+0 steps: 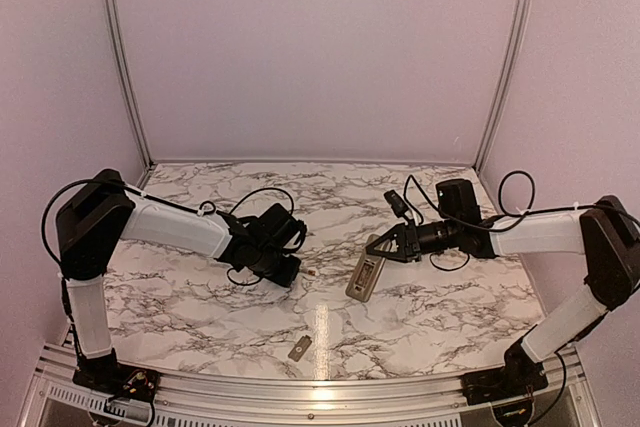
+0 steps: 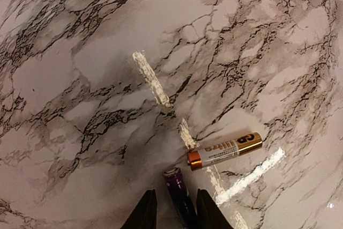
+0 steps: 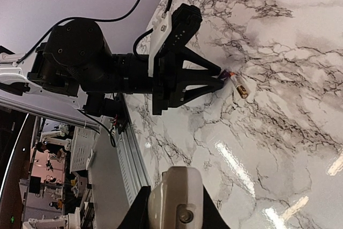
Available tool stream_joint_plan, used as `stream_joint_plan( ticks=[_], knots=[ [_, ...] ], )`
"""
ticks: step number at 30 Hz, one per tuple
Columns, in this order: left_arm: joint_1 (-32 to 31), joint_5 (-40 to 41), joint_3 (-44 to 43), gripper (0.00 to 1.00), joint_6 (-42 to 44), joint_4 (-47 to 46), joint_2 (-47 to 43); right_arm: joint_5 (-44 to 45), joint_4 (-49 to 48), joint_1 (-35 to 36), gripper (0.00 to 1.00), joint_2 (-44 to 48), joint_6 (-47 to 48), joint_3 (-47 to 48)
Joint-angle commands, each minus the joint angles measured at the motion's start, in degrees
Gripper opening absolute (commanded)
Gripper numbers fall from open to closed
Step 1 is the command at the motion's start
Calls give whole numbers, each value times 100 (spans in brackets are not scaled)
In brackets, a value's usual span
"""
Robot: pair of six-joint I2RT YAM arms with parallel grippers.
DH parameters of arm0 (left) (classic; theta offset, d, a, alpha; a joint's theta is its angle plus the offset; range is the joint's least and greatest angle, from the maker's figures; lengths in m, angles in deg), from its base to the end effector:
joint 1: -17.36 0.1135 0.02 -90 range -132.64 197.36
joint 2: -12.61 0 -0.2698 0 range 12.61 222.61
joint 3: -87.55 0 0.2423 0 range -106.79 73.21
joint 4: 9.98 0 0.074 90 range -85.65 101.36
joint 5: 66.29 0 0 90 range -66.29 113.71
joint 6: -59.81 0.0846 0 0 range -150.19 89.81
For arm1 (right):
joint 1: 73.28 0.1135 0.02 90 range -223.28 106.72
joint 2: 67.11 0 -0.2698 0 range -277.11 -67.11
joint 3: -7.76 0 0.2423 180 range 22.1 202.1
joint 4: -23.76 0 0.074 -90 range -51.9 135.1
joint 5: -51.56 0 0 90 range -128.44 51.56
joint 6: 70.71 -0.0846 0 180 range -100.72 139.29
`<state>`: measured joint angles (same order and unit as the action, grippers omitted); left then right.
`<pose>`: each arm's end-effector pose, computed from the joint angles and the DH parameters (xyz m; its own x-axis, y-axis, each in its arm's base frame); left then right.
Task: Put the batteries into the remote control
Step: Pick up the battery from the center of the board.
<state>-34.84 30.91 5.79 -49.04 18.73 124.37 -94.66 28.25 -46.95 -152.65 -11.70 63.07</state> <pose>0.2608 -0.3190 0.1080 -0.7361 0.4259 -0.5261 0.5349 0.8423 -0.0664 0.2447 0.1996 0.1916 -0.8799 -0.1160 -0.4609 -0.4735 0.2975 0.8290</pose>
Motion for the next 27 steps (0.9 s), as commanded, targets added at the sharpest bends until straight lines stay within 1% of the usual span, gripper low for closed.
stream_joint_plan(
  ticks=[1,9,13,17,19,24,27],
  knots=[
    [26,219,-231,25,30,442,235,15,50,-28,0,-81,81,189],
    [84,339,-260,9,-71,771,251,15,69,-26,0,-103,112,197],
    [202,68,41,1,-156,645,-38,2,55,-28,0,-100,103,181],
    [264,-667,669,0,-207,-183,-752,-49,-101,-28,0,-116,18,115],
    [272,-1424,1005,0,-203,-693,-1181,-125,-236,-30,0,-126,-82,84],
    [285,-2862,1804,0,-546,-2166,-2240,-306,-749,9,0,-121,-432,-29],
    [289,-3430,2063,0,-852,-2848,-2814,-374,-915,119,0,-121,-549,-46]
  ],
)
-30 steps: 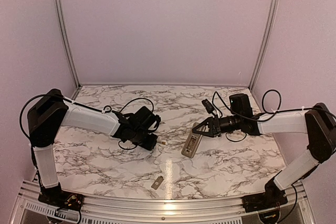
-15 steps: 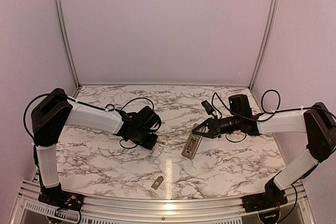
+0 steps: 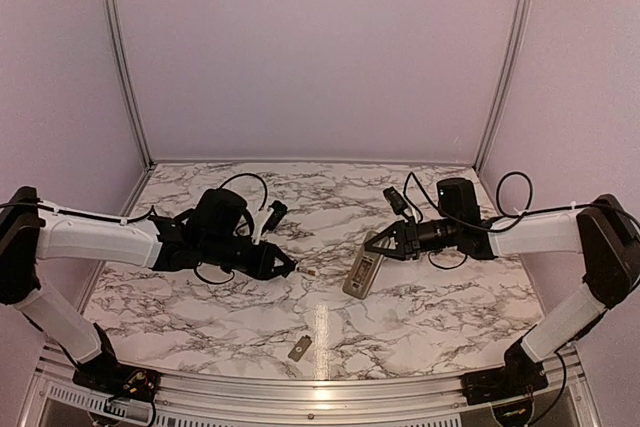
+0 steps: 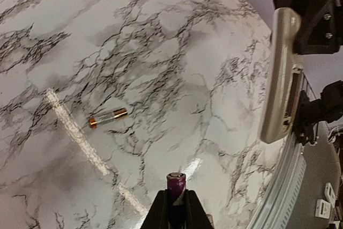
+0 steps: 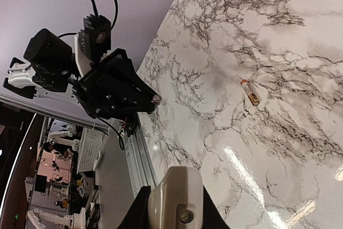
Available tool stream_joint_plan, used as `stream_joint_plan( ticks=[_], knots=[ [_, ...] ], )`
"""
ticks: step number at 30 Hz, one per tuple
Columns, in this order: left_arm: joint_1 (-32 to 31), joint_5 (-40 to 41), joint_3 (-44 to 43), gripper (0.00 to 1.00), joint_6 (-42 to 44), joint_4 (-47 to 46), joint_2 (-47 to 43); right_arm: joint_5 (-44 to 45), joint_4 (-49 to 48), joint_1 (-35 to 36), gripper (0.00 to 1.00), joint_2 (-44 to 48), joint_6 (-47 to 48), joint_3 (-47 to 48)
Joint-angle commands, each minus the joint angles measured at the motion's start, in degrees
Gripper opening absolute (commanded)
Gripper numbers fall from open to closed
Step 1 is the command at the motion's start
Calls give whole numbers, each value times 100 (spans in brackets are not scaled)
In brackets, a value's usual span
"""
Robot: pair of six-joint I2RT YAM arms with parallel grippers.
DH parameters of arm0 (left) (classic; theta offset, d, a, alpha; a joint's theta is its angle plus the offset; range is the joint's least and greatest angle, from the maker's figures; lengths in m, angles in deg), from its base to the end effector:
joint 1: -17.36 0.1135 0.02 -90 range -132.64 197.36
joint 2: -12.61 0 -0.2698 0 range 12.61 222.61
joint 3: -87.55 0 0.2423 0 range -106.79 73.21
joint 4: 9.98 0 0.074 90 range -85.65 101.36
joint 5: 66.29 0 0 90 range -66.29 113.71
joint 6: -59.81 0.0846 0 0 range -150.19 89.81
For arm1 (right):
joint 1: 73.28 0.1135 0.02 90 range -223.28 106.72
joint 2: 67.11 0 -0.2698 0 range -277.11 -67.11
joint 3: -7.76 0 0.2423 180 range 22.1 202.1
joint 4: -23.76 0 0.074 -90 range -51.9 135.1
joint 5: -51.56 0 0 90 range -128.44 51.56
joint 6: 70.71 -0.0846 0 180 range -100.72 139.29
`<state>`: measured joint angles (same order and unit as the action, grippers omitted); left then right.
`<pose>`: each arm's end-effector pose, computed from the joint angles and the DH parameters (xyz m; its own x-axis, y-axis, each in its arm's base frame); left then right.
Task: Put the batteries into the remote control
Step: Pick up the battery from the center of the board, then place the battery in the battery compartment.
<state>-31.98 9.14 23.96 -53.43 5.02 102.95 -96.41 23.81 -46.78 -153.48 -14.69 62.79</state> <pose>0.2147 -0.2826 0.1704 -0.7366 0.2715 -0.6194 0.6158 0.6479 -0.4483 0.2466 0.2031 0.1948 -0.8808 -0.1079 -0.4611 -0.4728 0.2557 0.8433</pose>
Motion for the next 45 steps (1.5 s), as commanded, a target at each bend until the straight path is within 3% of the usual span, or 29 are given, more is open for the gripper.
stream_joint_plan(
  ticks=[1,8,17,24,30,34,37,40,45],
  knots=[
    [1,-1345,298,0,-484,-1611,-823,-201,-509,147,0,-31,-289,-9],
    [-16,-1891,744,0,-647,-2510,-1579,-227,-971,568,0,-3,-551,173],
    [-158,-2003,1318,1,205,-2376,-2381,38,-1467,775,0,132,-795,295],
    [-662,-1209,1271,4,1738,-1088,-2613,75,-1621,821,0,88,-936,336],
    [-1366,373,1015,4,2522,-239,-2383,164,-1648,854,0,127,-906,289],
    [-1464,1247,742,2,2029,-138,-2106,417,-1715,885,0,57,-1017,136],
    [-1463,1734,100,0,1404,512,-1537,528,-2183,934,0,-173,-1489,-129],
    [-1469,1787,-442,0,1039,962,-979,601,-2801,945,0,-417,-1971,-416],
    [-1499,1662,-648,0,603,931,-593,711,-3173,960,0,-658,-2420,-600]
  ],
)
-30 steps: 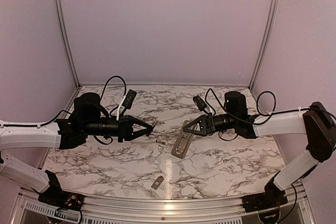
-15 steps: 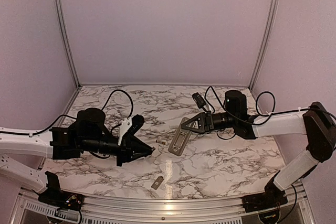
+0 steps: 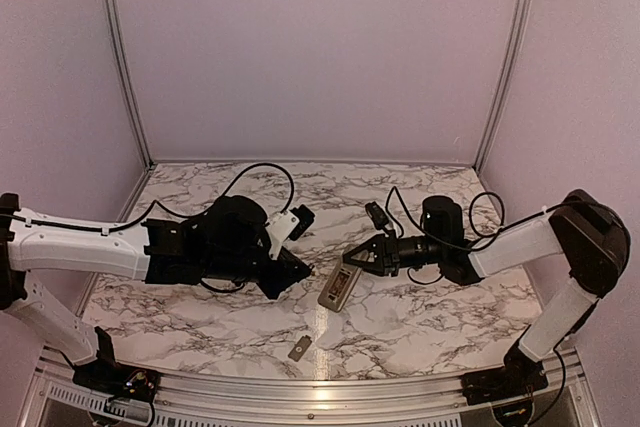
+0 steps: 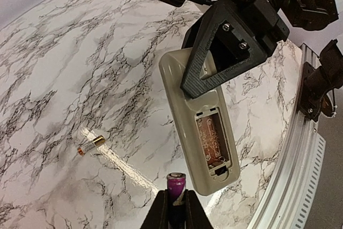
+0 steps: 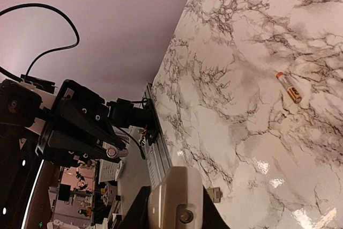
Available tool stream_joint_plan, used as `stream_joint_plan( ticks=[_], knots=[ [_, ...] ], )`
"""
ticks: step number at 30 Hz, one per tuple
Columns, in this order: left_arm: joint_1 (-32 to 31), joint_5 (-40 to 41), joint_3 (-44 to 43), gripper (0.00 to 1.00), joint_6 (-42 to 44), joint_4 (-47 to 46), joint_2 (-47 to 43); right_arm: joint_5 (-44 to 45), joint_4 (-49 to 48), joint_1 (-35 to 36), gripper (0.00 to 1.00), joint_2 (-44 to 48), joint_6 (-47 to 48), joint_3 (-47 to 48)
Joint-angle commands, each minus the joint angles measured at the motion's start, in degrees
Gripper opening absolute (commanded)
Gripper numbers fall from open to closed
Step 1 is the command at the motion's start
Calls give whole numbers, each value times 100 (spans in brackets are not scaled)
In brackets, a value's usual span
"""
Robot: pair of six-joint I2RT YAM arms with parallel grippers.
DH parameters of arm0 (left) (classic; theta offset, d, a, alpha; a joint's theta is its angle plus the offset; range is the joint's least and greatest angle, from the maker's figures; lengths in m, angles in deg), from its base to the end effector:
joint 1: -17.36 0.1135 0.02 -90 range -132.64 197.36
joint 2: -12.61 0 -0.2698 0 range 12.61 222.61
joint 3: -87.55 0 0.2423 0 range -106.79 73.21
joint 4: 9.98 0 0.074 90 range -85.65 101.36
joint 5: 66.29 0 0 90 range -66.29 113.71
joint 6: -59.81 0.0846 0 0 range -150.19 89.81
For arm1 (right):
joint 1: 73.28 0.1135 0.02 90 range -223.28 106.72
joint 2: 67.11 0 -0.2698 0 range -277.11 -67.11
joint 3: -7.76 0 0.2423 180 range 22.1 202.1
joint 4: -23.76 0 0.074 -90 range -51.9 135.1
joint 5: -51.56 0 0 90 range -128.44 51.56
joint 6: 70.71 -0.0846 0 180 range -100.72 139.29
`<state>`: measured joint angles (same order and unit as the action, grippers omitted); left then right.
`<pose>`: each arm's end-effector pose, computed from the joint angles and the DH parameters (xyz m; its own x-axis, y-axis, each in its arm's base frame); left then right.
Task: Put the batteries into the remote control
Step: Place the battery in the battery compartment.
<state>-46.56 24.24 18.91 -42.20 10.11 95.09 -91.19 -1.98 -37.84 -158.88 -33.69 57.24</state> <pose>0.1553 -0.3154 0.2345 -0.4262 0.3975 -0.8126 0.8241 0.5410 -0.1676 0.2279 0.2448 0.1845 -0.9163 -0.0590 -0.3961 -0.4003 0.1624 0.9019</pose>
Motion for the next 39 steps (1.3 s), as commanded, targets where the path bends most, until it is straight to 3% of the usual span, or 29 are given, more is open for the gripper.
stream_joint_plan(
  ticks=[1,7,22,39],
  knots=[
    [-41,156,-174,0,-620,421,229,236,-550,66,0,-122,-545,-50],
    [-75,41,-506,0,-829,807,541,488,-268,156,0,-162,-664,-87],
    [-353,178,-980,0,-1074,1023,1092,618,-949,274,0,-572,-1261,-374],
    [-490,624,-1568,0,-1313,1587,1876,775,-914,323,0,-587,-1474,-540]
  ],
)
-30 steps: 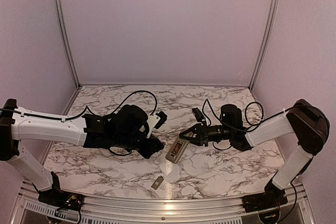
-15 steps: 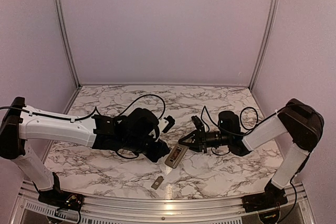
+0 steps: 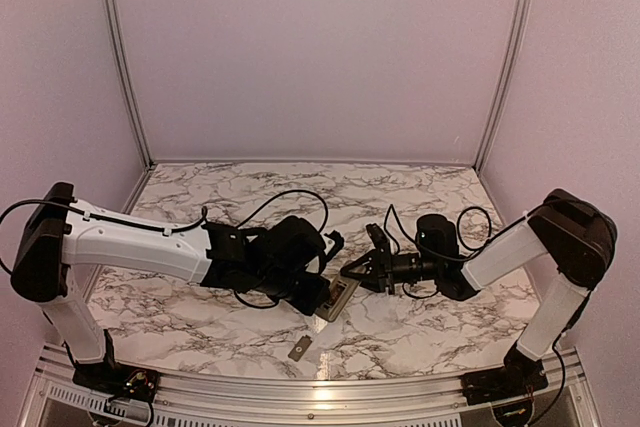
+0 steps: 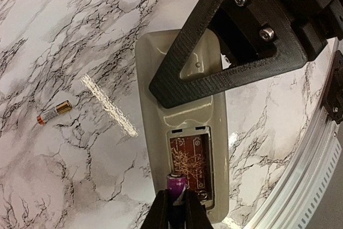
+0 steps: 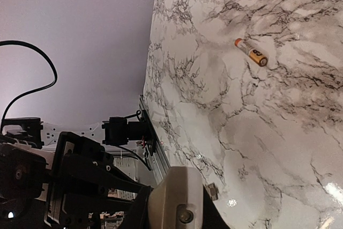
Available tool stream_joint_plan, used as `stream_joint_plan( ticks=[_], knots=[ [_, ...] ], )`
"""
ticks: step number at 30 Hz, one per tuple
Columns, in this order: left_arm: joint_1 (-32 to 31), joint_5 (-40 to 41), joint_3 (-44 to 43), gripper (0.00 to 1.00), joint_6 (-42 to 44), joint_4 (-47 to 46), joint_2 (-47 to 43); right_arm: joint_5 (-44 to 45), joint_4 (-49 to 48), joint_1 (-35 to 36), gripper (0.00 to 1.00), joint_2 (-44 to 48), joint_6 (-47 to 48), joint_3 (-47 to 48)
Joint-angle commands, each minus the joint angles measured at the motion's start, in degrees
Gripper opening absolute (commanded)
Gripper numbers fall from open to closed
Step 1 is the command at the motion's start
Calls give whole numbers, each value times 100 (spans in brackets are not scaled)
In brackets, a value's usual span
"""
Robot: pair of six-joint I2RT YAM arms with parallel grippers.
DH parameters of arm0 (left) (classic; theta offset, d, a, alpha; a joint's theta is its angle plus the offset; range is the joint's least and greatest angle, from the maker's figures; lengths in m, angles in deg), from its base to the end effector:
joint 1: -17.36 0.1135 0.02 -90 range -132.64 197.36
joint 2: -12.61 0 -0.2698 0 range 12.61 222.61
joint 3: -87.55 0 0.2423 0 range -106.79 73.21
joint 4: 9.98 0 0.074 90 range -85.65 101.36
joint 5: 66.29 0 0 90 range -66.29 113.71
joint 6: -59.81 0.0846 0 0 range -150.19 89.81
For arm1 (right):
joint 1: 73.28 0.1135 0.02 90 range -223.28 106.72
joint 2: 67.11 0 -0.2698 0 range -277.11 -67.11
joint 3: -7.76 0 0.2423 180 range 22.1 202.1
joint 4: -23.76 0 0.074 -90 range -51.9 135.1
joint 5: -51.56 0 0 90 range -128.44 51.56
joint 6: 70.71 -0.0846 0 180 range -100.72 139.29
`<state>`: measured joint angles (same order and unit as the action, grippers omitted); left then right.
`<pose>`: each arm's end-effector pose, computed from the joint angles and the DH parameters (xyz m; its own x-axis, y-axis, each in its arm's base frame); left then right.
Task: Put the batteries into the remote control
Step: Place the battery in the battery compartment.
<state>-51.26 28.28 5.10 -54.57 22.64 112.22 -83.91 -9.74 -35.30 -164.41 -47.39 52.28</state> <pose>0.1517 -0.3689 0.1871 -0.6290 0.4778 -0.6133 0.7135 0.6681 -0.2111 0.2204 0.2486 0.1441 -0.9864 0.0469 -0.1575 -0.1418 0.2415 0.9600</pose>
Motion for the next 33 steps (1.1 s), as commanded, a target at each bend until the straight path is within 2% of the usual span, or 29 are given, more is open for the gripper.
stream_joint_plan(
  ticks=[1,18,23,33],
  knots=[
    [-20,188,-210,0,-69,340,190,59,-132,67,0,-42,-102,-46],
    [-125,-63,-519,1,-195,311,568,211,-17,78,0,-78,-66,-82],
    [-125,178,-610,7,-307,441,674,183,-46,78,0,-110,-119,-77],
    [-119,284,-813,12,-296,573,872,68,-457,78,0,-253,-454,-134]
  ],
)
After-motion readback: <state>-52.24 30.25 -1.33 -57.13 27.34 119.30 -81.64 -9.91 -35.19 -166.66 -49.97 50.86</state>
